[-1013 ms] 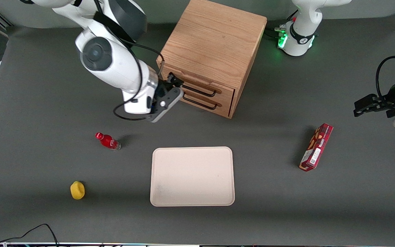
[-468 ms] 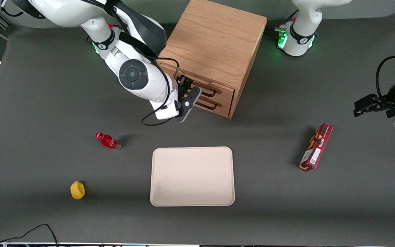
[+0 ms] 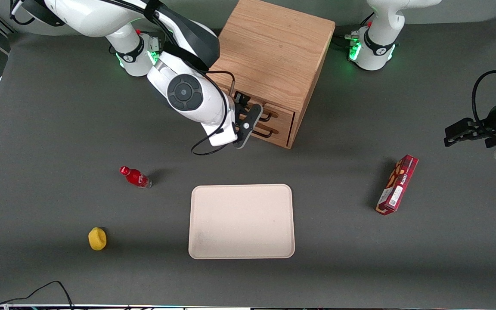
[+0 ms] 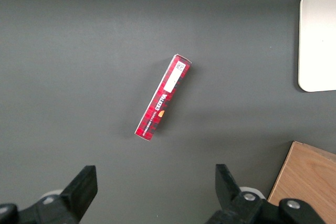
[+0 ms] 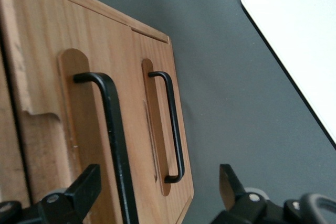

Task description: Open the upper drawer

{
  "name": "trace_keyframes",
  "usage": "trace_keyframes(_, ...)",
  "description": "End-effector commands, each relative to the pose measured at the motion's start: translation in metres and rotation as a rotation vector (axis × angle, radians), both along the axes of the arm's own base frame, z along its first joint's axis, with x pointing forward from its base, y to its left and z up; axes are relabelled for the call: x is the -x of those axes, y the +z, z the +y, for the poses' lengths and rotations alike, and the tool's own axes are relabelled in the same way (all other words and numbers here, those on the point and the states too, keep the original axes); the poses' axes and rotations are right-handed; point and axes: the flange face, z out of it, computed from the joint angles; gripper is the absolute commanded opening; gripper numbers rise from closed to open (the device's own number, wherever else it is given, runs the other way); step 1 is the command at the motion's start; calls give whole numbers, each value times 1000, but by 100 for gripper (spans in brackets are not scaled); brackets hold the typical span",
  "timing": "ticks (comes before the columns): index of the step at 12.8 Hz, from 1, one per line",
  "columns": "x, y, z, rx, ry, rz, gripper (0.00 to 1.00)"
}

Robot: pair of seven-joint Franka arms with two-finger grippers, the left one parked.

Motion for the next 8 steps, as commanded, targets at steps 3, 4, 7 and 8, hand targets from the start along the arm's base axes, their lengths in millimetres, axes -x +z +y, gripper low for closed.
trace_keyframes(3,-4,-23,5,-11,20,-33,100)
trace_keyframes(4,-1,-24,9,-10,27,-37,100)
trace_keyframes(7,-3,-29,8,4,53,-54,100)
trace_keyframes(8,-8,-30,3,-3,80,-63,100)
